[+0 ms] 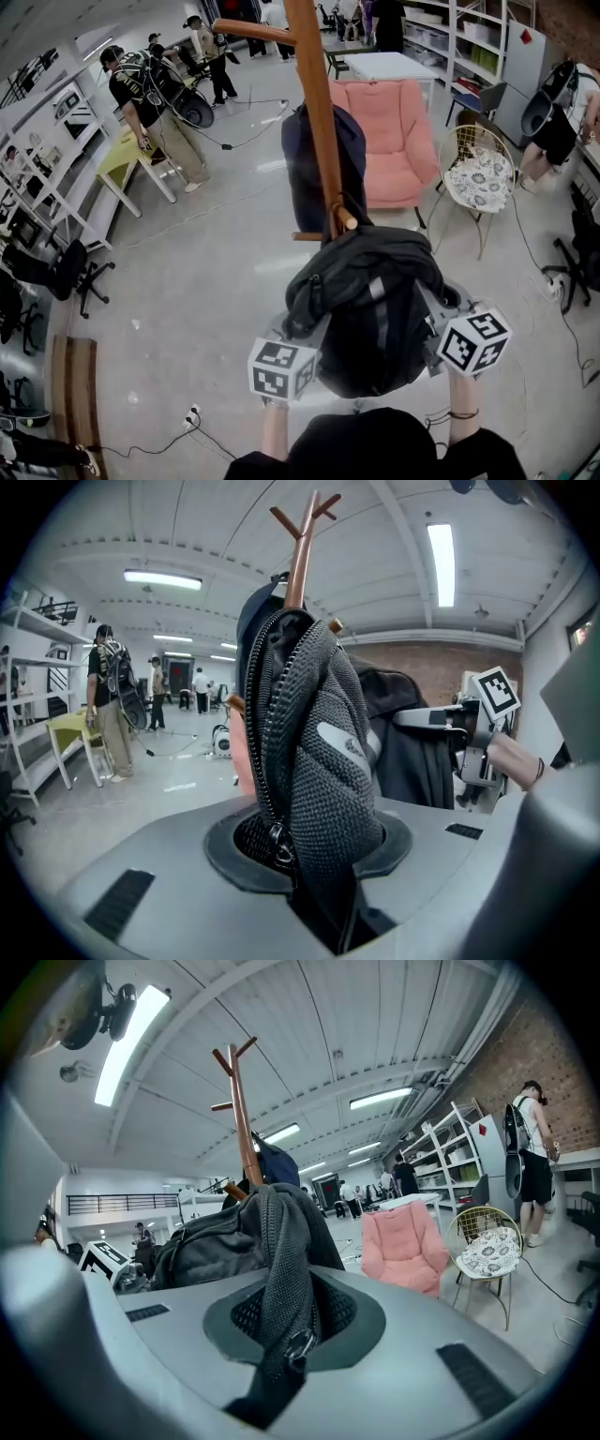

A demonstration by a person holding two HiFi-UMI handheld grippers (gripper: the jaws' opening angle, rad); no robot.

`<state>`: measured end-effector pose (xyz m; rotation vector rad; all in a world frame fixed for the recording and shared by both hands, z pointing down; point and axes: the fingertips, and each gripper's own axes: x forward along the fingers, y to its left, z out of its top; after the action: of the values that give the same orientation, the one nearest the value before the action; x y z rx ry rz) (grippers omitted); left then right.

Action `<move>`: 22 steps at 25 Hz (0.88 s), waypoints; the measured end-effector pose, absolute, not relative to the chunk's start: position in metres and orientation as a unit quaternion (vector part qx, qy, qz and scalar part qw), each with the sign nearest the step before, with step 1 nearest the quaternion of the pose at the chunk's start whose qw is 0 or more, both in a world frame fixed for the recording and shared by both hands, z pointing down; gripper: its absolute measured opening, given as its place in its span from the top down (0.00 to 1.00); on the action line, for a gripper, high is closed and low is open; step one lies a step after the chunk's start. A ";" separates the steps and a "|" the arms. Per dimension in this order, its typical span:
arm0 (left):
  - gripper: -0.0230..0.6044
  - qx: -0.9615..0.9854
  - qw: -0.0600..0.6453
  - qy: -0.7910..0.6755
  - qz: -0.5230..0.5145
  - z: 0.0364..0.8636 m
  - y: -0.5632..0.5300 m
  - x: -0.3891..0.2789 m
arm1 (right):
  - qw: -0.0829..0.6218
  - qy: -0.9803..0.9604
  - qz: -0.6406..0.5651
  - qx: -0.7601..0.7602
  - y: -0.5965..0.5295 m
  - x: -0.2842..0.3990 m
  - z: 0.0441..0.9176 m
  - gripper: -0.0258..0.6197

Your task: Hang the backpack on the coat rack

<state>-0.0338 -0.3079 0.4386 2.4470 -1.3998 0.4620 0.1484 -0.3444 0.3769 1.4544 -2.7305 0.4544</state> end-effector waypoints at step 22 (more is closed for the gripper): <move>0.75 0.846 0.156 -0.483 0.163 0.472 -0.319 -0.029 | 0.008 -0.862 0.152 0.483 -0.359 0.154 0.409 0.90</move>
<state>-0.0294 -0.3193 0.4721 2.4231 -1.3838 0.4662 0.1542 -0.3594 0.4088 1.5084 -2.6954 0.4746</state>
